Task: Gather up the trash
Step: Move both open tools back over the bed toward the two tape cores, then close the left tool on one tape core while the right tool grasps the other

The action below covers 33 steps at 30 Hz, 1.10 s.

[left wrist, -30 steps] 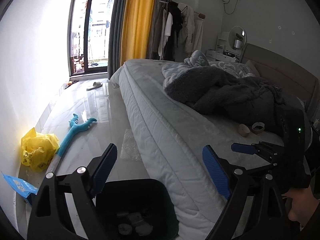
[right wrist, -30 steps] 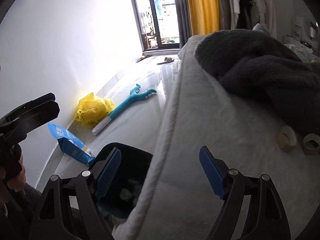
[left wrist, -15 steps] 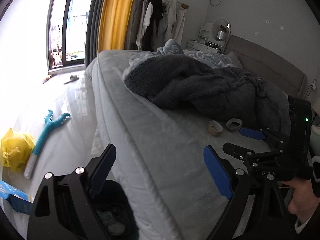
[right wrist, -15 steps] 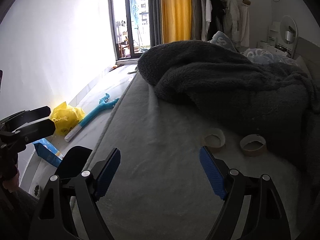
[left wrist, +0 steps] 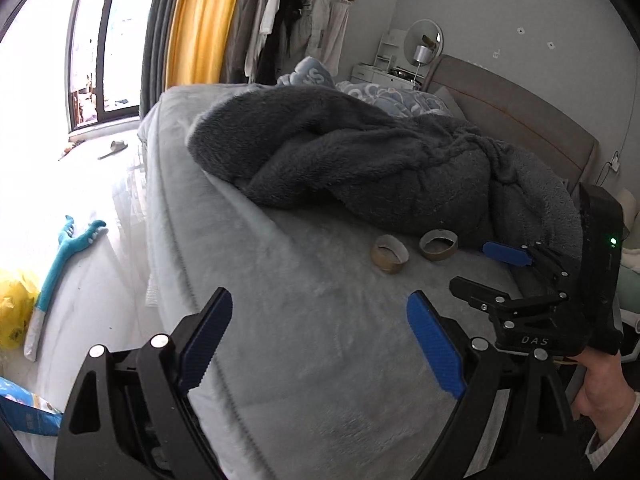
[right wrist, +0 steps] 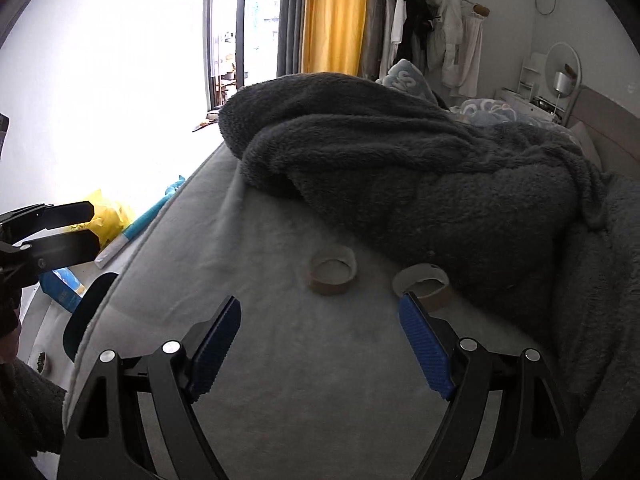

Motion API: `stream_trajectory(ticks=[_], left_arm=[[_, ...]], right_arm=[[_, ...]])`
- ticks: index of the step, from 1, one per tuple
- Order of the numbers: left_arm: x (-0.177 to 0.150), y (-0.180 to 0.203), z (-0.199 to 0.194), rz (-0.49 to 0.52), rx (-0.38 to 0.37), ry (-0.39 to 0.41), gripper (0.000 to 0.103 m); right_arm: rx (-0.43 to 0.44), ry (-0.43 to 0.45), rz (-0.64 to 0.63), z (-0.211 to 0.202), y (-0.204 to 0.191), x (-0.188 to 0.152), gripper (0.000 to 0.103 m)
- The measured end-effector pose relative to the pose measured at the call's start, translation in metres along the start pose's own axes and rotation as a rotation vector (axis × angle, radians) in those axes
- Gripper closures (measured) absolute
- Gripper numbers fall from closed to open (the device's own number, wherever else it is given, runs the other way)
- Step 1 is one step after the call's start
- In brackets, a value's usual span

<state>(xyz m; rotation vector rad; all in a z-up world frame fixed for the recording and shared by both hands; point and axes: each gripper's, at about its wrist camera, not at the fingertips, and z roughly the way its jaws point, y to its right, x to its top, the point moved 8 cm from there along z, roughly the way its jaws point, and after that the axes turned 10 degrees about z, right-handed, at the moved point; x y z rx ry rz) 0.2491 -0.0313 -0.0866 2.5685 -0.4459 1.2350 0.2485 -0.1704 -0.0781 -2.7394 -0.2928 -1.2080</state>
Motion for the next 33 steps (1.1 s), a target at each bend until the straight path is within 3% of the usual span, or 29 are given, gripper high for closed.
stream_trajectory(ticks=[11, 23, 33], left_arm=[[0.016, 0.028, 0.048, 0.048, -0.051, -0.046, 0.012], [0.026, 0.053, 0.101, -0.021, -0.150, -0.097, 0.012], [0.026, 0.070, 0.139, 0.001, -0.188, -0.134, 0.015]], right_arm=[[-0.066, -0.017, 0.008, 0.002, 0.043, -0.008, 0.020], [-0.100, -0.042, -0.026, 0.029, 0.069, 0.000, 0.021], [-0.101, -0.072, -0.055, 0.050, 0.078, 0.000, 0.021]])
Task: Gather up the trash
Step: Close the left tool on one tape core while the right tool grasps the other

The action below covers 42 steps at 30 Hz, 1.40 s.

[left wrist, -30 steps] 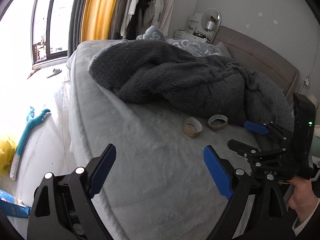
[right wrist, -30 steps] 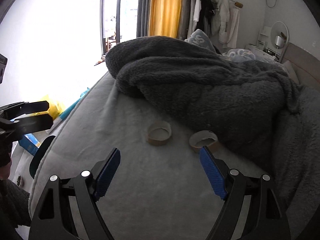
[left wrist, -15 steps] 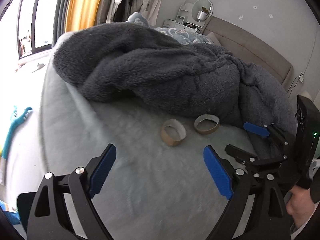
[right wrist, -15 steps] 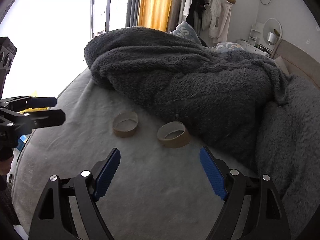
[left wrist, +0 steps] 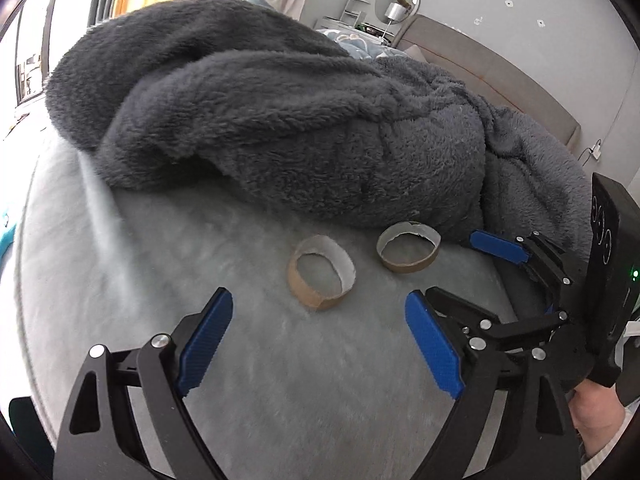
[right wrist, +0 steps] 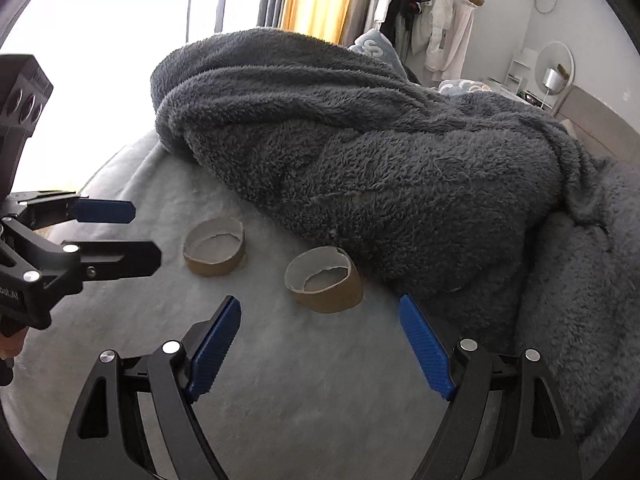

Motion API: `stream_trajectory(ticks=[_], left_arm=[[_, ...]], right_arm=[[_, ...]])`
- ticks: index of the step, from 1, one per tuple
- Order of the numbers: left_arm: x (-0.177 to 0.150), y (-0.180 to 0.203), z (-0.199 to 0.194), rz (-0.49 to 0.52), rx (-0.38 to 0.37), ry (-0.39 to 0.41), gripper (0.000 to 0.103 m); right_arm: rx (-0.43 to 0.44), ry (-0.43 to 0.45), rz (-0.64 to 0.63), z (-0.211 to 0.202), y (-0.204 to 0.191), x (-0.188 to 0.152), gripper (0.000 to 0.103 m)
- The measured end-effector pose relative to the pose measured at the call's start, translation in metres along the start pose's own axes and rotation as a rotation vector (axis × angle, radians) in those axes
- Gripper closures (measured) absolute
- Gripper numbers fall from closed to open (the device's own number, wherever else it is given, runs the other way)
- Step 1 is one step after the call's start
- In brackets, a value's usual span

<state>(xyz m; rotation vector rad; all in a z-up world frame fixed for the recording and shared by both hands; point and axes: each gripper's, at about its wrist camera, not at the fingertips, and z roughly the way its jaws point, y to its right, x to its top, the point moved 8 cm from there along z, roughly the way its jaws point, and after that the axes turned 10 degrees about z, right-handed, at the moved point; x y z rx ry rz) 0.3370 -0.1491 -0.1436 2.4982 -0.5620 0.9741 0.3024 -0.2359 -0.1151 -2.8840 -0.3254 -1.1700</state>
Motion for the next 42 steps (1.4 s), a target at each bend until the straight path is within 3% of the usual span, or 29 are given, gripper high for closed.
stream_trajectory(ticks=[7, 13, 18, 26, 30, 35, 41, 42], left_arm=[[0.004, 0.000, 0.023, 0.000, -0.026, -0.024, 0.024], [0.006, 0.002, 0.042, -0.003, -0.054, -0.055, 0.028], [0.009, -0.004, 0.054, -0.044, -0.070, -0.062, 0.032], [0.010, 0.004, 0.070, 0.009, -0.047, -0.082, 0.042], [0.010, 0.003, 0.072, 0.003, -0.025, -0.088, 0.054], [0.007, 0.002, 0.062, 0.023, -0.010, -0.068, 0.056], [0.007, 0.013, 0.043, 0.093, -0.008, -0.028, 0.057], [0.007, 0.016, 0.040, 0.106, -0.013, -0.026, 0.057]], right_arm=[[0.026, -0.004, 0.007, 0.011, 0.009, 0.002, 0.027], [0.101, -0.027, 0.063, 0.022, 0.014, 0.006, 0.034], [0.185, -0.050, 0.173, 0.030, 0.027, 0.011, 0.037], [0.311, -0.129, 0.332, 0.046, 0.033, 0.009, 0.041], [0.382, -0.147, 0.453, 0.049, 0.038, 0.008, 0.041], [0.433, -0.150, 0.587, 0.055, 0.052, 0.011, 0.042], [0.429, -0.166, 0.657, 0.060, 0.053, 0.008, 0.057], [0.424, -0.167, 0.668, 0.063, 0.048, 0.007, 0.064]])
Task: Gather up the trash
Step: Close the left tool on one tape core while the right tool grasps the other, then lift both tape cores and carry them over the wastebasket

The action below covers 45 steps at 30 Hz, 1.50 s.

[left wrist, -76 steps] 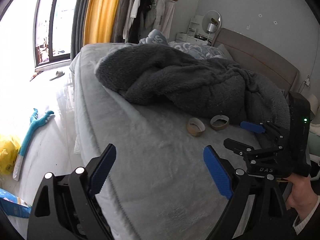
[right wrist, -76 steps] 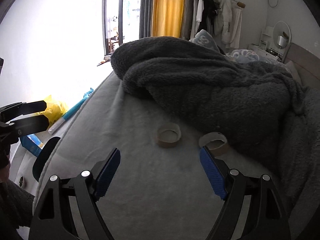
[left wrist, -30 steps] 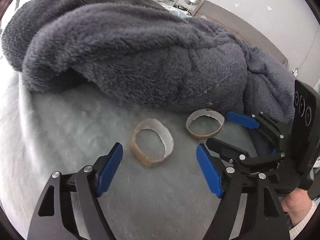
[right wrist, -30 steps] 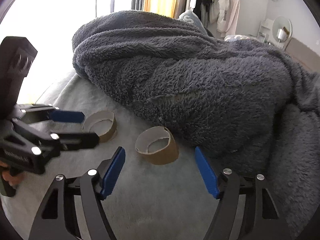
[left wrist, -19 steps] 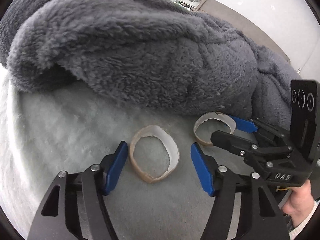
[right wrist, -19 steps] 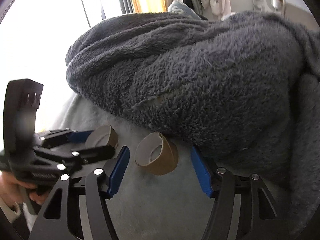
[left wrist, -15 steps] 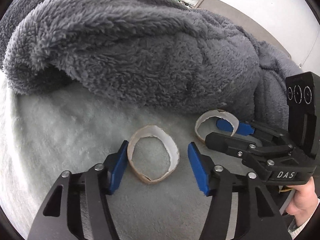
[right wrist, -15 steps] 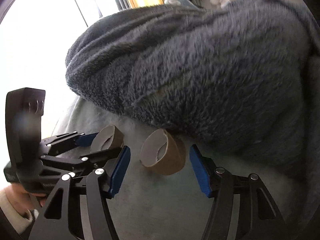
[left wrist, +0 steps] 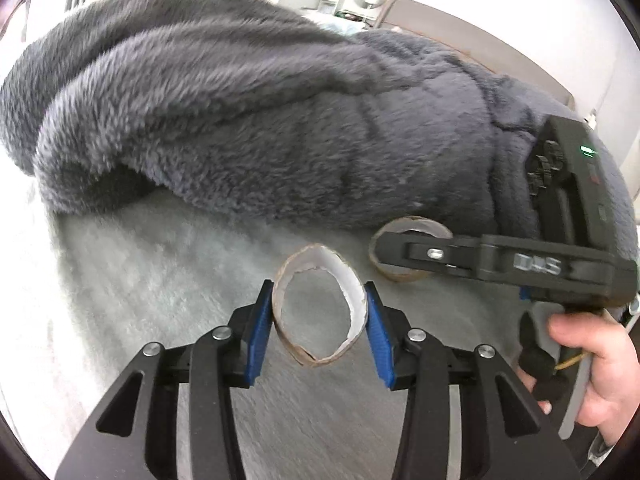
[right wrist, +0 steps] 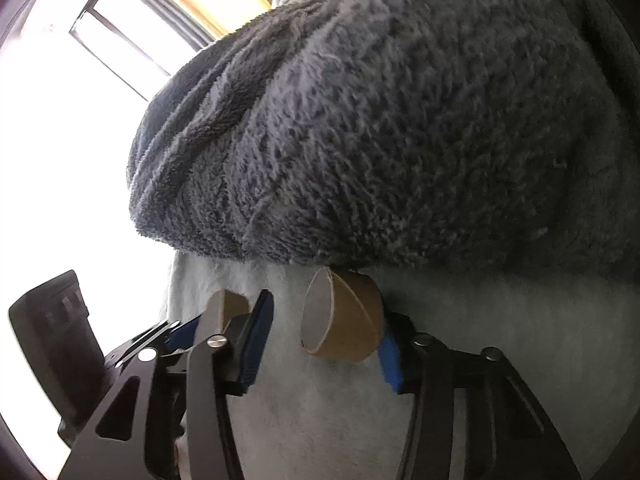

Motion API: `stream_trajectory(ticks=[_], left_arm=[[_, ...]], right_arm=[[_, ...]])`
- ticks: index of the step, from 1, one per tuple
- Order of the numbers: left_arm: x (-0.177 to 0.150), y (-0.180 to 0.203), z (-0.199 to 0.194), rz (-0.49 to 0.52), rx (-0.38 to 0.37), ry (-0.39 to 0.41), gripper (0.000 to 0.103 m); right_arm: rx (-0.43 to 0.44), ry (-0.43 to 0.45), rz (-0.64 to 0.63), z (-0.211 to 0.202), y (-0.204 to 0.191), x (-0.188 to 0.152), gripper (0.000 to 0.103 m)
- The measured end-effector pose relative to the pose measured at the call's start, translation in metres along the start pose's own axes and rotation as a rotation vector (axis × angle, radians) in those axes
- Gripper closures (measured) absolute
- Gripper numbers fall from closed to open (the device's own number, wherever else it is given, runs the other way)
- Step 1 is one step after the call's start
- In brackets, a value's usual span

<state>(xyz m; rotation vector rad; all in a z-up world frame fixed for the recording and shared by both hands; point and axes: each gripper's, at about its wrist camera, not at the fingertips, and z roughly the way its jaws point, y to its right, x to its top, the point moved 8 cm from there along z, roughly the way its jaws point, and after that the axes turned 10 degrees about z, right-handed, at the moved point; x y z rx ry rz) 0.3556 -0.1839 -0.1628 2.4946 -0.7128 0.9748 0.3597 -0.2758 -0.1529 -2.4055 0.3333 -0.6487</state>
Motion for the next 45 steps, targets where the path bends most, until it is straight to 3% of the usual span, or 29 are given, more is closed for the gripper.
stream_trajectory(ticks=[4, 7, 12, 20, 28, 45], left_arm=[[-0.004, 0.011, -0.015, 0.064, 0.014, 0.010, 0.057], [-0.012, 0.010, -0.030, 0.079, 0.031, 0.017, 0.056], [-0.021, 0.006, -0.046, 0.081, 0.070, 0.024, 0.056], [-0.039, -0.001, -0.070, 0.020, 0.071, 0.026, 0.056], [-0.047, -0.008, -0.093, -0.005, 0.126, 0.036, 0.056], [-0.079, -0.068, -0.140, -0.086, 0.257, -0.010, 0.056]], right_arm=[[-0.012, 0.015, 0.027, 0.002, 0.006, -0.004, 0.079], [-0.016, 0.027, 0.016, -0.004, 0.003, -0.008, 0.082], [-0.024, 0.070, -0.026, -0.023, -0.012, -0.013, 0.082], [-0.037, 0.072, -0.095, -0.028, -0.035, -0.035, 0.082], [-0.022, 0.088, -0.172, -0.047, -0.059, -0.055, 0.082], [-0.001, 0.045, -0.361, -0.037, -0.123, -0.102, 0.082]])
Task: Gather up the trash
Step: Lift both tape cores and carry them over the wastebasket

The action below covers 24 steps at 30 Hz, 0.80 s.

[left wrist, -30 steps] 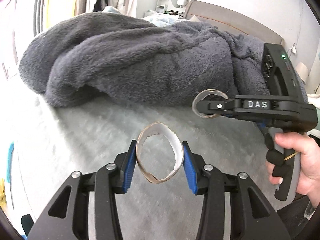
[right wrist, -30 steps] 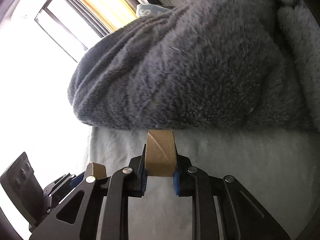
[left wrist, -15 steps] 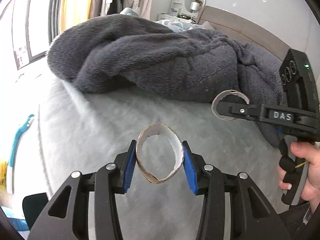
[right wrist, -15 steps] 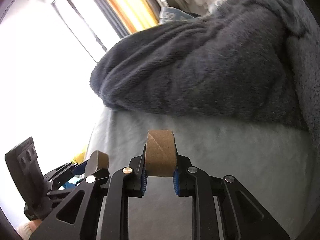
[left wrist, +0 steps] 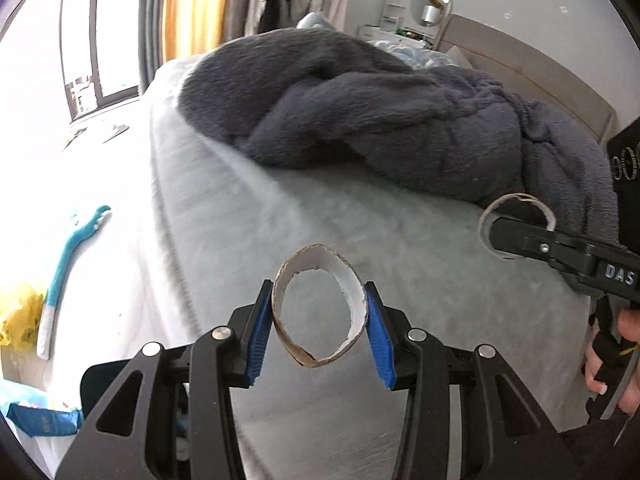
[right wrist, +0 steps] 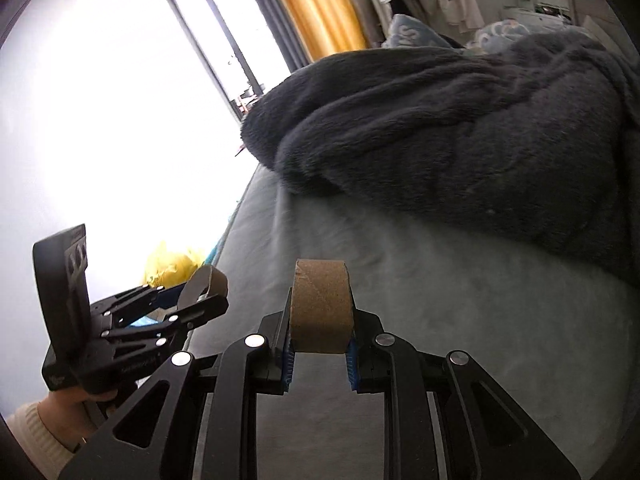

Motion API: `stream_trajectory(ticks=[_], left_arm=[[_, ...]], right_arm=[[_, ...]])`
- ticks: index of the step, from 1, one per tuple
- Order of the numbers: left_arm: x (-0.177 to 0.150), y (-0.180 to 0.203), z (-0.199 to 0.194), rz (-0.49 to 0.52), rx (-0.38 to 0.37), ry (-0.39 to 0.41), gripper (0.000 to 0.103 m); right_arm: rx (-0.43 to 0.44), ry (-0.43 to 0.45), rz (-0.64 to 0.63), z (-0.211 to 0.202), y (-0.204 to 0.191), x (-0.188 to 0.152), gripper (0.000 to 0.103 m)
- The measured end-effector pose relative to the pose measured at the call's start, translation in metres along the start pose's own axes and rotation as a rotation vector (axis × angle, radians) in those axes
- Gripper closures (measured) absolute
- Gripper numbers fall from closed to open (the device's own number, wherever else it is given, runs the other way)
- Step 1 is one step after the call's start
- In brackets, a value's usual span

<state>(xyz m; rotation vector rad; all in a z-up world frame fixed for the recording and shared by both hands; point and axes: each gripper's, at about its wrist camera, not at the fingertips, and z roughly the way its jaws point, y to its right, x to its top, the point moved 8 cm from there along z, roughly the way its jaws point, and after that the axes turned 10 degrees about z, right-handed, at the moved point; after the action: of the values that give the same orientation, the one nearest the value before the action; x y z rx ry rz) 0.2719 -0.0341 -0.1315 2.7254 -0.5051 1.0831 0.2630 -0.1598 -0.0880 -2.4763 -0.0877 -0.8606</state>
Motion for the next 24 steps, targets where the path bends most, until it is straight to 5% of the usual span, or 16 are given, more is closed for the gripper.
stream_trajectory(ticks=[24], left_arm=[[-0.073, -0.111, -0.011, -0.151, 0.074, -0.173, 0.056]], right_arm=[[0.119, -0.067, -0.148, 0.049, -0.130, -0.022, 0.082]])
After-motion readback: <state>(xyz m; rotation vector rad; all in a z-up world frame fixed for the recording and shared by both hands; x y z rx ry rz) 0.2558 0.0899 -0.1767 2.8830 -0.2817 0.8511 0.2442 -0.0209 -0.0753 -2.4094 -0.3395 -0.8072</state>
